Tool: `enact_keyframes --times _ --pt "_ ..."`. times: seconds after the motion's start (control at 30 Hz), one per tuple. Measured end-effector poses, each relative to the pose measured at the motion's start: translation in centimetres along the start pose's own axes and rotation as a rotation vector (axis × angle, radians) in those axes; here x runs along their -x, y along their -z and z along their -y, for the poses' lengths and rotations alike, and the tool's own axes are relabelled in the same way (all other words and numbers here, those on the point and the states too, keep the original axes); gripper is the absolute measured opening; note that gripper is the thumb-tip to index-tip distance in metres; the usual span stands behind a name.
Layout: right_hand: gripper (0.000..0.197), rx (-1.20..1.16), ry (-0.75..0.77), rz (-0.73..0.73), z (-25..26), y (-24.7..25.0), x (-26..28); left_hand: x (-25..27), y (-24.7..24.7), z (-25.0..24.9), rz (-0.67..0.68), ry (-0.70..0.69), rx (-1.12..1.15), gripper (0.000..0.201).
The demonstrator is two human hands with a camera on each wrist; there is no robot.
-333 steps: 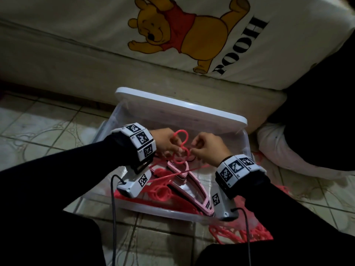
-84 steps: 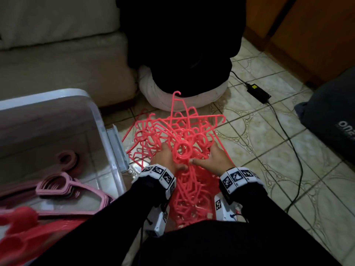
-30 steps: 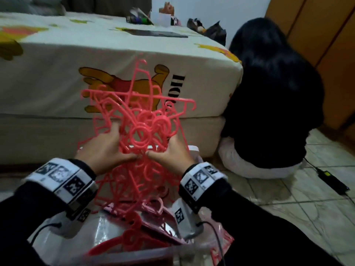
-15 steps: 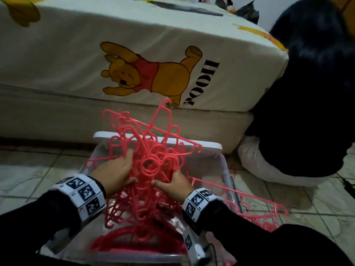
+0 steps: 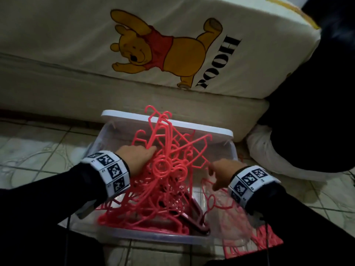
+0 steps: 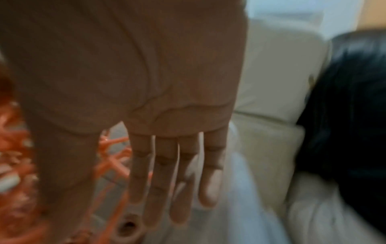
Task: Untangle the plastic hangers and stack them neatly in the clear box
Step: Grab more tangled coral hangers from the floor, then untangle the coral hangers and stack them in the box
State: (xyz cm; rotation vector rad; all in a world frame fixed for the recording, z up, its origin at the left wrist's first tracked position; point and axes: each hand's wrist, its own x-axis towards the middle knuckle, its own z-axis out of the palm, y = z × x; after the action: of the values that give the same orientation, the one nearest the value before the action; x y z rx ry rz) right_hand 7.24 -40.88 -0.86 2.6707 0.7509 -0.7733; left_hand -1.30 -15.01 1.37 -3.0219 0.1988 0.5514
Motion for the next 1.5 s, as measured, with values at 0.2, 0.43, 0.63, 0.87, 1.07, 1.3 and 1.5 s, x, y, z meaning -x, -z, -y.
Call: enact_keyframes --times 0.2,0.43,0.63,0.87,1.07,1.3,1.5 --pt "0.041 0.071 0.022 0.051 0.4 -1.5 0.4 -0.6 0.9 0.9 -0.029 -0.019 0.116 0.040" --pt "0.030 -0.148 0.081 -0.125 2.9 2.7 0.2 -0.4 2.4 1.5 -0.105 -0.078 0.253 0.042" --pt "0.031 -0.396 0.134 -0.278 3.1 5.8 0.5 -0.6 3.6 2.2 -0.229 -0.081 0.460 0.053" --pt "0.026 -0.607 0.104 -0.444 3.2 7.4 0.5 -0.7 3.9 3.0 -0.220 -0.056 0.674 0.046" --pt "0.023 -0.748 0.204 -0.509 3.4 8.8 1.4 -0.9 2.9 3.2 -0.029 -0.001 0.530 0.043" --pt "0.004 -0.592 0.281 -0.645 2.8 9.6 1.5 0.1 4.5 3.0 -0.083 0.025 0.519 0.024" --pt "0.004 -0.552 0.416 -0.735 4.2 9.7 1.7 0.4 5.5 2.4 -0.633 -0.141 0.219 0.033"
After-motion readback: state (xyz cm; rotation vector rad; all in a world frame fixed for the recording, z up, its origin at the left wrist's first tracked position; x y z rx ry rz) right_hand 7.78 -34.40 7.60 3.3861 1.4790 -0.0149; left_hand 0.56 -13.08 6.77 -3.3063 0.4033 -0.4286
